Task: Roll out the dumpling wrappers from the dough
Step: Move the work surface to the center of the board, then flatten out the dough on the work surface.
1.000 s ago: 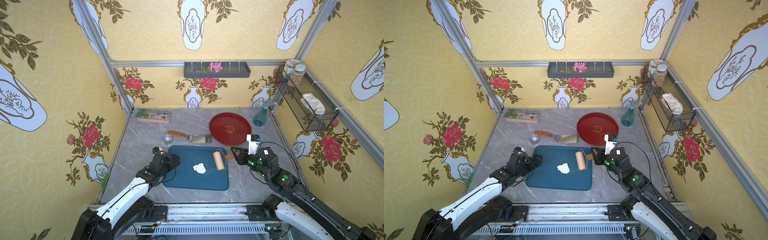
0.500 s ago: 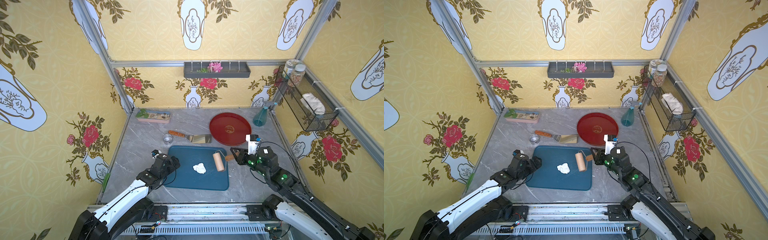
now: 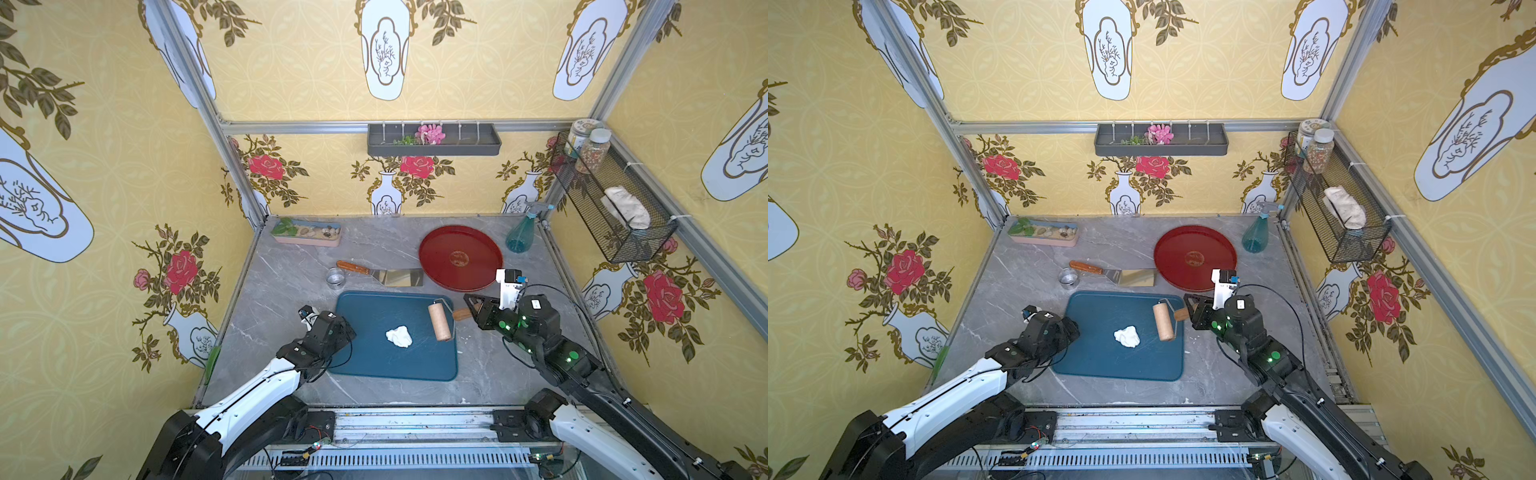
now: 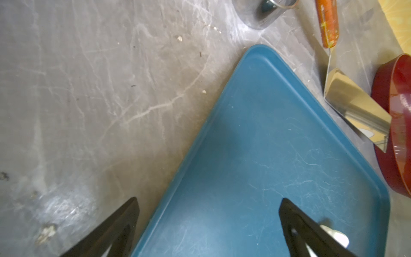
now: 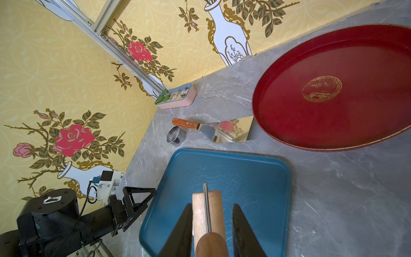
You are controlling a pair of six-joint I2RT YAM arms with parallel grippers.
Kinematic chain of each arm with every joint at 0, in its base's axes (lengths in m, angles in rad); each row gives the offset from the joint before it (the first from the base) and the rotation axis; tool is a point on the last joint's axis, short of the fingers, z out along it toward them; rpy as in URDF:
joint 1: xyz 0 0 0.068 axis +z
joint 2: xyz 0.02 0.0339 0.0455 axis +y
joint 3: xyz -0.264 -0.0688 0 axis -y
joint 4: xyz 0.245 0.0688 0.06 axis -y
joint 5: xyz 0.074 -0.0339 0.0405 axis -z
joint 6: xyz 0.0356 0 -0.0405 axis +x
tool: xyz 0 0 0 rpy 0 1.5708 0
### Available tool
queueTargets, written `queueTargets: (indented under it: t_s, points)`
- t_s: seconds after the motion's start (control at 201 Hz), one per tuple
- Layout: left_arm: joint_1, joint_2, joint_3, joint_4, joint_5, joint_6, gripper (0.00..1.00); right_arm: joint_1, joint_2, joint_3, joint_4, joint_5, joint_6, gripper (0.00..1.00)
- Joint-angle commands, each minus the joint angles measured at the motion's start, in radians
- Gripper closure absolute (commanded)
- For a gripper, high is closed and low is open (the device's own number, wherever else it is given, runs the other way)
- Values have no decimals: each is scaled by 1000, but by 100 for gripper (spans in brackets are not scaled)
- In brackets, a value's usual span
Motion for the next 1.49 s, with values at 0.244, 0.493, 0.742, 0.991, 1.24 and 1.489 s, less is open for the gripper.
queueTargets:
  t_s: [0.244, 0.493, 0.742, 0.991, 1.24, 1.489]
  points:
    - [-5, 53, -18, 72, 138, 13, 2, -1, -12, 16, -15, 57, -6, 100]
    - [-111, 93, -18, 119, 192, -54, 6, -1, 4, 40, -60, 62, -30, 100]
    - [-268, 157, 8, 177, 191, -141, 8, -1, 28, 78, -119, 78, -28, 100]
    - [-295, 100, 21, 132, 79, -156, 1, 1, 74, 107, -172, 83, -27, 100]
    - [-246, -31, 68, 124, -32, -2, 0, 20, 125, 116, -166, 80, 1, 100]
    - [-159, -6, 103, 256, -9, 223, 0, 126, 230, 140, -136, 200, 28, 100]
